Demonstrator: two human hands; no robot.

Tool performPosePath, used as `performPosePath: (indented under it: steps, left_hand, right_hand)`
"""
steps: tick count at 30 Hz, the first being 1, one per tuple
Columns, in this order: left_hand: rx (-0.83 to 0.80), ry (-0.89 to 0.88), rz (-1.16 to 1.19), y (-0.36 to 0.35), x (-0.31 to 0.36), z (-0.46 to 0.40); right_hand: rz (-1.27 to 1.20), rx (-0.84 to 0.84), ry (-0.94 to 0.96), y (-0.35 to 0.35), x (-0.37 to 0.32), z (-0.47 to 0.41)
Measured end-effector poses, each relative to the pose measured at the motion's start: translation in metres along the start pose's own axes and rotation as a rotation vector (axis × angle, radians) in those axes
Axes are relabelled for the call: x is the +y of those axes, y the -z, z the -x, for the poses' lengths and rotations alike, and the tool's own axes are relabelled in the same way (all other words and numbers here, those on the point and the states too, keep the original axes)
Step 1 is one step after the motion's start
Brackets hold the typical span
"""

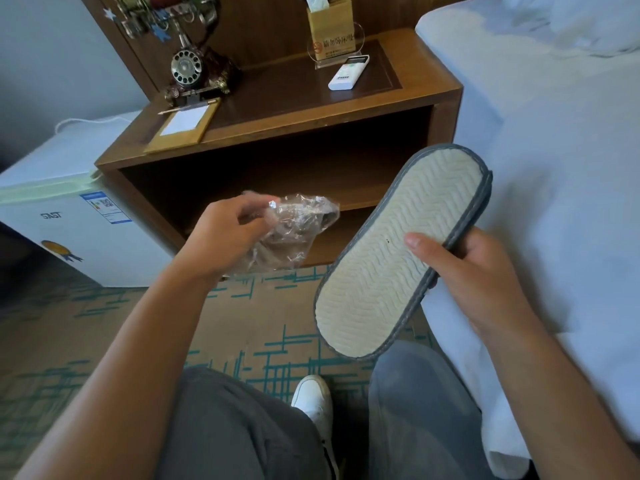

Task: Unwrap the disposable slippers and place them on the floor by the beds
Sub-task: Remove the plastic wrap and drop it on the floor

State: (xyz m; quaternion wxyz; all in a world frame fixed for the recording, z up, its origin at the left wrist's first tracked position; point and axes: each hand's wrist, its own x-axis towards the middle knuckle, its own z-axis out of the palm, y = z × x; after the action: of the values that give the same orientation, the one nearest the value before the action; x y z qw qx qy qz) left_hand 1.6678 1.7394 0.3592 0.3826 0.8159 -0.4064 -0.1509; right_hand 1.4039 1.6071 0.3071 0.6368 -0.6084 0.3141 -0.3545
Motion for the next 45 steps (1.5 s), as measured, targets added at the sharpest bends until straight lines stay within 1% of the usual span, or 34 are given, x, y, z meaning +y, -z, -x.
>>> performPosePath:
  steps: [2, 5, 9, 13, 15, 17, 20, 23, 27, 30, 31, 33, 34, 35, 39, 41, 42, 45]
  left_hand:
    - [-0.035, -0.005, -0.027, -0.002, 0.004, -0.002]
    - [-0.045, -0.044, -0.206, 0.001, 0.009, -0.007]
    - [-0.07, -0.06, -0.216, 0.01, 0.007, -0.011]
    - [-0.022, -0.066, -0.232, 0.006, -0.013, -0.027]
    - [-0.024, -0.035, -0.178, -0.001, -0.034, -0.034]
    - [-0.055, 0.014, -0.182, -0.012, -0.06, -0.041]
    - [-0.128, 0.127, -0.191, -0.036, -0.097, -0.057]
    - [-0.138, 0.23, -0.127, -0.054, -0.138, -0.072]
    - [-0.142, 0.308, -0.028, -0.082, -0.192, -0.088]
    - [-0.178, 0.373, 0.022, -0.106, -0.234, -0.104]
    - [-0.184, 0.388, 0.024, -0.109, -0.238, -0.104]
    - [-0.173, 0.468, 0.122, -0.127, -0.279, -0.115]
    - [-0.164, 0.483, 0.161, -0.129, -0.28, -0.116]
    - [-0.168, 0.539, 0.238, -0.136, -0.302, -0.117]
    - [-0.069, 0.71, 0.485, -0.153, -0.353, -0.123]
    - [-0.026, 0.799, 0.582, -0.156, -0.367, -0.127]
    - [-0.003, 0.848, 0.665, -0.159, -0.374, -0.131]
    - [0.019, 0.897, 0.998, -0.161, -0.377, -0.144]
  right_hand:
    - [-0.004, 0.006, 0.018, 0.0, -0.003, 0.001]
    - [-0.008, 0.025, 0.037, 0.0, -0.005, 0.002]
    - [0.01, 0.001, 0.05, -0.003, -0.002, 0.002]
    - [0.101, 0.013, 0.061, -0.006, 0.013, -0.007]
    - [0.126, 0.019, 0.043, -0.009, 0.024, -0.015]
    - [0.105, 0.036, 0.01, -0.013, 0.035, -0.021]
    - [0.097, 0.064, -0.031, -0.017, 0.052, -0.028]
    - [0.085, 0.068, -0.062, -0.028, 0.069, -0.04]
    - [0.206, 0.043, -0.105, -0.035, 0.091, -0.057]
    - [0.286, 0.015, -0.146, -0.042, 0.11, -0.077]
    - [0.292, 0.013, -0.148, -0.044, 0.105, -0.074]
    - [0.339, -0.007, -0.201, -0.057, 0.13, -0.094]
    - [0.332, 0.005, -0.189, -0.058, 0.125, -0.094]
    - [0.367, -0.01, -0.229, -0.067, 0.139, -0.105]
    - [0.437, -0.035, -0.31, -0.09, 0.173, -0.126]
    - [0.437, -0.058, -0.342, -0.098, 0.182, -0.129]
    - [0.445, -0.061, -0.366, -0.099, 0.189, -0.132]
    - [0.368, -0.029, -0.408, -0.102, 0.194, -0.136]
